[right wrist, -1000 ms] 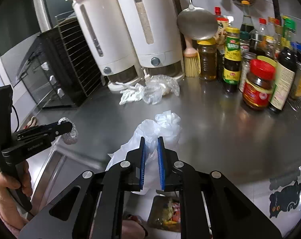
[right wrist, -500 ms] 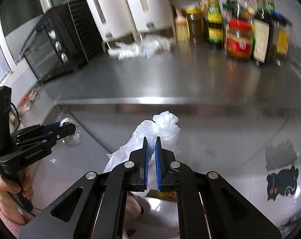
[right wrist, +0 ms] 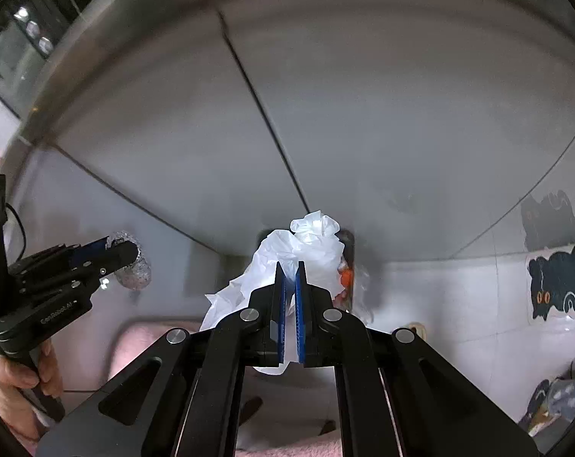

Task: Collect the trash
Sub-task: 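Carry the foil ball and white bag over the bin and open both tools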

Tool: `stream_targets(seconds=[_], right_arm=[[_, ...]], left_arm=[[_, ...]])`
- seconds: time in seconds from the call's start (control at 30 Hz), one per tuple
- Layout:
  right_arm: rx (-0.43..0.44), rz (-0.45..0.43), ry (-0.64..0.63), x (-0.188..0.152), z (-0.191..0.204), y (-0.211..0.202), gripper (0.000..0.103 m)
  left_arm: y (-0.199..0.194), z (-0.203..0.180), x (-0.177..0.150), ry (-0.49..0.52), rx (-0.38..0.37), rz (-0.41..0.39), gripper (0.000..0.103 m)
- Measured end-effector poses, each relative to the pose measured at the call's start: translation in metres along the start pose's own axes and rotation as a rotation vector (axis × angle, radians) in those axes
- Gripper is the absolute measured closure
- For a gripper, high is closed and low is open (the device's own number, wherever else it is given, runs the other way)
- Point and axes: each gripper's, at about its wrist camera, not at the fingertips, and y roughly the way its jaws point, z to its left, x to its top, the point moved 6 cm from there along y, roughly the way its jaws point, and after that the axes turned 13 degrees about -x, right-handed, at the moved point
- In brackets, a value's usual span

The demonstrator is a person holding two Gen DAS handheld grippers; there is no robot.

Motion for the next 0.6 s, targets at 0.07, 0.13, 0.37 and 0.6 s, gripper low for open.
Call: stream_targets(seconds=[0.07,0.13,0.37,0.6], right_arm=[[-0.003,0.027,0.005,-0.001,-0.001,0.021,0.097],[-0.02,0.044,-0.001,-0.002,-0.001,0.043,0.097],[-0.056,0.124,-0.023,-0.001,0.006,0.105,0.097],[-0.062,0.19,-0.018,0.005,0.009,0.142,0.097]], left_arm=[[0.023,0.007,-0.004,-0.014,-0.004,0.035,0.077],[0.045,0.012,-0.008,-0.028,-0.009,0.066,0.077],[0.115,0.023,-0.021,-0.051,-0.028,0.185,0.077],[0.154,0.033,-0.017,-0.068,-0.029,0.24,0.077]])
